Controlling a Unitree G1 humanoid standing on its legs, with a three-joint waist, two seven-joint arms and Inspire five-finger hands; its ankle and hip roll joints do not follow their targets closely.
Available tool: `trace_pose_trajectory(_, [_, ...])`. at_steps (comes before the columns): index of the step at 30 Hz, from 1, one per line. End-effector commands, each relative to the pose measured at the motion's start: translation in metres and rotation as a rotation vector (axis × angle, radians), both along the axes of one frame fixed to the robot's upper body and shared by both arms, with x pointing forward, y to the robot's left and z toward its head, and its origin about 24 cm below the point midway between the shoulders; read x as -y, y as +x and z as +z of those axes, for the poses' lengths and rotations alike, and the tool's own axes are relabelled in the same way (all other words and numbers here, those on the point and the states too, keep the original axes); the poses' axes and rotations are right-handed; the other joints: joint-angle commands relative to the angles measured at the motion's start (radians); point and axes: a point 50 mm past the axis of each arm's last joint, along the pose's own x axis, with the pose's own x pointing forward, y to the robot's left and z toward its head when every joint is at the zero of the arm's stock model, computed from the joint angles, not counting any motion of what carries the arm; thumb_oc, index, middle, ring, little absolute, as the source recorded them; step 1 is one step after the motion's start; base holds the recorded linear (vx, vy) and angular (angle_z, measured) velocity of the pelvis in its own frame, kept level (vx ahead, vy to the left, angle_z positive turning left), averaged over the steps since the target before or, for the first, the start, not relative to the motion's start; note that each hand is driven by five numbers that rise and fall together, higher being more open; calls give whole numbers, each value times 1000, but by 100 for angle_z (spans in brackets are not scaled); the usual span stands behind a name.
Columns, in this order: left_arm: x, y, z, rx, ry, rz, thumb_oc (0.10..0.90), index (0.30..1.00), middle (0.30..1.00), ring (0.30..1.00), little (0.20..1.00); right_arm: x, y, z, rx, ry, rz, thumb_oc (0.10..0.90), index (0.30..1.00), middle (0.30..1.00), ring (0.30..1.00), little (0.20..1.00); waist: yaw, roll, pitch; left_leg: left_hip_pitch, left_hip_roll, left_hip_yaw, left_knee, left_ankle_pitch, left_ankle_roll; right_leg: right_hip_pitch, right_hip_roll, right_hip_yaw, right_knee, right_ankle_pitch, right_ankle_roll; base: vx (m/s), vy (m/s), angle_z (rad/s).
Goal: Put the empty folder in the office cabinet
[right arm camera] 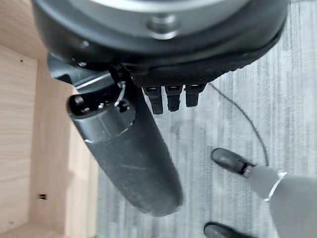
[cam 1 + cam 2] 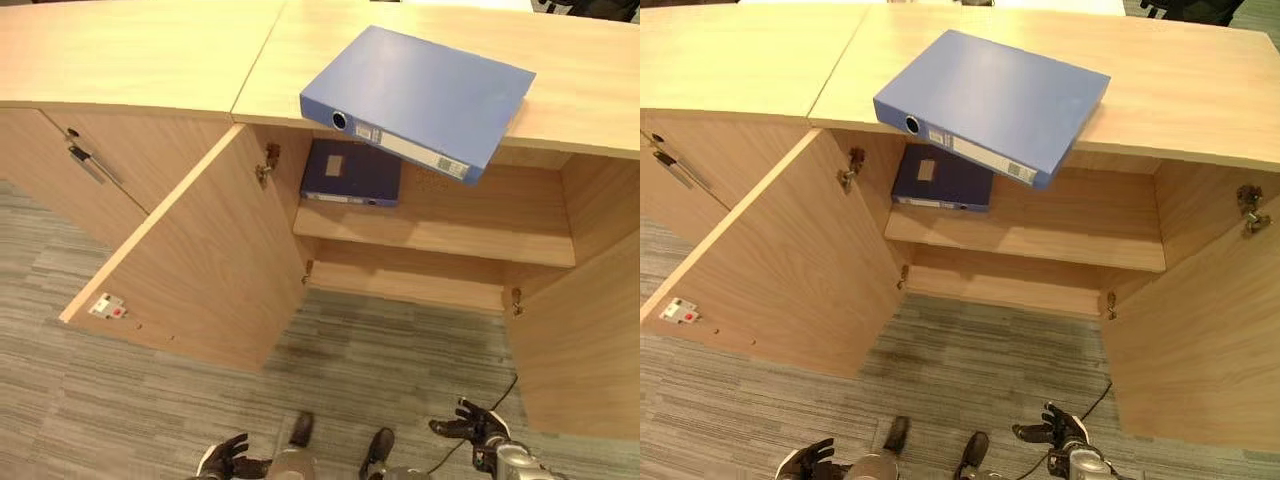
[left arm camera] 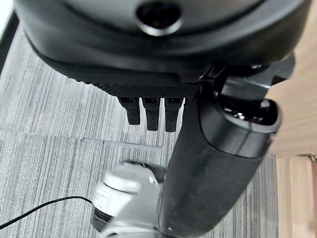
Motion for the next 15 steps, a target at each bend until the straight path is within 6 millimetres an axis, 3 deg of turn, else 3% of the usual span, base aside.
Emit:
trace_pose_trajectory(1, [-25,5,9,8,78,-3,800,900,900,900,900,-10,29,13,106,-3,50,800,900,900,900,900,65,18,12,-102,-82,8,-8,-12,70,50,-33,156,27,-96,140,216,28,26])
trace_pose_trajectory(3, [-28,1,9,-11,90,-8,800,900,900,900,900,-24,37,16,130,13,113,800,900,900,900,900,99,6,23,-132,-91,-5,7,13,72,80,-4,195,38,-118,126,208,48,-35])
trace_pose_trajectory(8, [-34,-9,8,-59,111,-9,800,900,900,900,900,-39,41,16,144,35,170,800,900,900,900,900,116,-22,8,-105,-74,21,-8,23,90,114,10,214,30,-130,124,170,95,-18])
trace_pose_trajectory(9, [-37,-12,8,-78,128,-11,800,900,900,900,900,-46,39,14,134,40,191,800,900,900,900,900,116,-45,-8,-83,-77,12,-32,23,102,117,7,217,32,-130,127,151,87,-15])
trace_pose_trajectory(10, [-37,-12,8,-78,128,-11,800,900,900,900,900,-46,39,14,134,40,191,800,900,900,900,900,117,-46,-8,-82,-77,12,-33,24,102,118,7,217,32,-130,127,296,213,-12])
trace_pose_trajectory(11, [-41,-15,9,-89,141,-12,800,900,900,900,900,-53,38,12,124,48,207,800,900,900,900,900,119,-68,-24,-64,-79,30,-39,12,112,117,2,215,42,-135,138,198,176,-8])
trace_pose_trajectory(15, [-50,-16,12,-91,168,-4,800,900,900,900,900,-66,41,12,128,69,250,800,900,900,900,900,140,-99,-33,-32,-74,69,-37,-16,127,104,-10,204,108,-137,167,151,164,-12])
